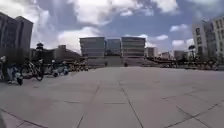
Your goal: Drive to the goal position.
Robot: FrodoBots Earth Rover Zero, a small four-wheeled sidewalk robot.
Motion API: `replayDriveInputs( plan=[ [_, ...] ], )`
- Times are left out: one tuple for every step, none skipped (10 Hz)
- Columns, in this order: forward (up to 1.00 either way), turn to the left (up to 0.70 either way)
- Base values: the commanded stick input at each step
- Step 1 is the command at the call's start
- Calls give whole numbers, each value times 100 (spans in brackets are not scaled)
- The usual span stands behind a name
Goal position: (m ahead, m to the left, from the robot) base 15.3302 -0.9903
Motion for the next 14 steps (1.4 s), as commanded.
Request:
replayDriveInputs(
  plan=[
    [100,0],
    [100,0],
    [100,0],
    [100,-2],
    [100,-1],
    [100,0],
    [100,0],
    [100,0],
    [100,0],
    [100,0],
    [100,0],
    [100,0],
    [100,0],
    [100,0]
  ],
)
